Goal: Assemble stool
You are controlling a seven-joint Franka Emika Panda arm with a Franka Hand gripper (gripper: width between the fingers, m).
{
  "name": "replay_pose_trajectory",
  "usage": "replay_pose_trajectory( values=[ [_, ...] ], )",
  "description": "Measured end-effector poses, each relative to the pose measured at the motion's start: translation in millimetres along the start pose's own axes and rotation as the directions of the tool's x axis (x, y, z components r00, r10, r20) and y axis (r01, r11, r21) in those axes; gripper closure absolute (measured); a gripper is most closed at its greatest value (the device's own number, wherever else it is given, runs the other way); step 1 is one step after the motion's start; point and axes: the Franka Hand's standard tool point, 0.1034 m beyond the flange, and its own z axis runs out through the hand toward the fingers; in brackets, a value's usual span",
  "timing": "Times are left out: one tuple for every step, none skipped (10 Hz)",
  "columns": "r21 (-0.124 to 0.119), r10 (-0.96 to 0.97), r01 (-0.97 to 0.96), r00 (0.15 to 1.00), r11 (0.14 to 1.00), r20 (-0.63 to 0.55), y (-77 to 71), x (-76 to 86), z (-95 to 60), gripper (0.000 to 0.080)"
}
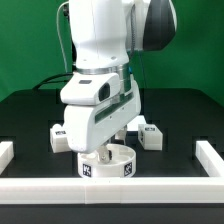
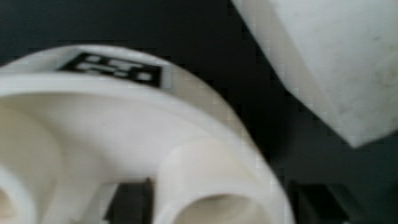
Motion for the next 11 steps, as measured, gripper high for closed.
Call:
replay_pose_trajectory(
  values=[
    [-0.001, 0.0, 0.0, 1.0, 1.0, -0.001, 0.3, 0.2, -0.3, 0.0469],
    [-0.001, 0.0, 0.0, 1.0, 1.0, -0.001, 0.4, 0.2, -0.3, 0.0469],
    [-0.001, 0.0, 0.0, 1.0, 1.0, -0.001, 0.4, 0.2, -0.4, 0.0468],
    [-0.001, 0.0, 0.0, 1.0, 1.0, -0.001, 0.5, 0.2, -0.4, 0.0469],
    [-0.001, 0.0, 0.0, 1.0, 1.0, -0.001, 0.5, 0.3, -0.4, 0.0469],
    [-0.002, 0.0, 0.0, 1.0, 1.0, -0.001, 0.5, 0.3, -0.4, 0.0469],
    [-0.002, 0.0, 0.0, 1.0, 1.0, -0.001, 0.5, 0.3, -0.4, 0.0469],
    [-0.001, 0.015, -0.015, 1.0, 1.0, -0.001, -0.6, 5.4, -0.7, 0.0468],
    [-0.001, 0.012, -0.012, 1.0, 1.0, -0.006, -3.6, 19.5, -0.6, 0.0468],
    [-0.001, 0.001, -0.001, 1.0, 1.0, -0.008, -5.6, 33.3, 0.4, 0.0469],
    [-0.003, -0.011, 0.011, 1.0, 1.0, -0.012, -6.0, 45.5, 1.5, 0.0469]
  ],
)
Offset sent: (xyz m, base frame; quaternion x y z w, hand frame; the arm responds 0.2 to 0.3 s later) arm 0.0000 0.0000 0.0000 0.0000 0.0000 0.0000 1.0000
